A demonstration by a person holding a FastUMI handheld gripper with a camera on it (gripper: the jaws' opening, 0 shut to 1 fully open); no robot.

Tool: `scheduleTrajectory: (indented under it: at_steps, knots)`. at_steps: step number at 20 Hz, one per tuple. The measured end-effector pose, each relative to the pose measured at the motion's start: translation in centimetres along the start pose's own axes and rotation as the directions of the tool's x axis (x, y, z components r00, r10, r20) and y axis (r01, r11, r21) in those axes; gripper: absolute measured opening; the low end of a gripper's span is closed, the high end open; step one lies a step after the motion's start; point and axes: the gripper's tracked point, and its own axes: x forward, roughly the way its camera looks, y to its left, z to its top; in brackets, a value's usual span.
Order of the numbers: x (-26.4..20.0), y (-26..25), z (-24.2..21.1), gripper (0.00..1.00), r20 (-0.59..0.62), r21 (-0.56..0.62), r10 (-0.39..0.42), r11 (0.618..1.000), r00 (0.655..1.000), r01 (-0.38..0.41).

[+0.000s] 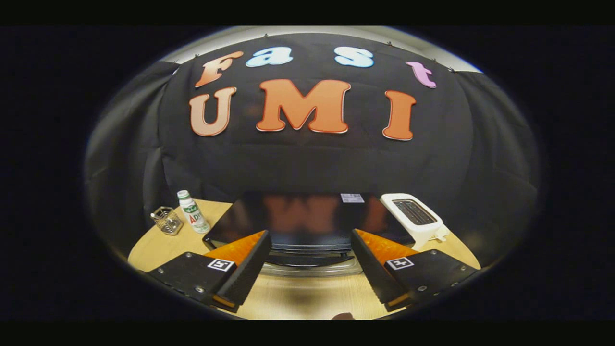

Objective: Open the toaster oven, put the food inside, and close the toaster oven door.

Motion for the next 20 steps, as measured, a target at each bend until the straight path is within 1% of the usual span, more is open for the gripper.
scheduleTrajectory:
  at_steps: [3, 7, 12, 13, 16, 18, 20]
  knots:
    - [1.5, 0.3, -1.4, 0.99, -0.056, -0.006, 0.0, 1.0, 0.998, -0.001]
    - [2.2, 0.7, -2.5, 0.99, -0.087, 0.009, 0.01, 1.0, 0.996, -0.01]
    - [2.0, 0.8, -2.9, 0.99, -0.105, 0.032, 0.029, 0.999, 0.994, -0.026]
    - [1.9, 1.0, -2.9, 0.99, -0.11, 0.051, 0.037, 0.998, 0.993, -0.031]
    - [1.6, 0.9, -3.1, 0.99, -0.12, 0.027, 0.026, 0.999, 0.992, -0.023]
    - [1.7, 0.8, -3.2, 1.0, -0.134, 0.068, 0.026, 0.998, 0.991, -0.017]
    - [1.4, 0.7, -3.5, 0.99, -0.149, 0.059, 0.023, 0.998, 0.989, -0.014]
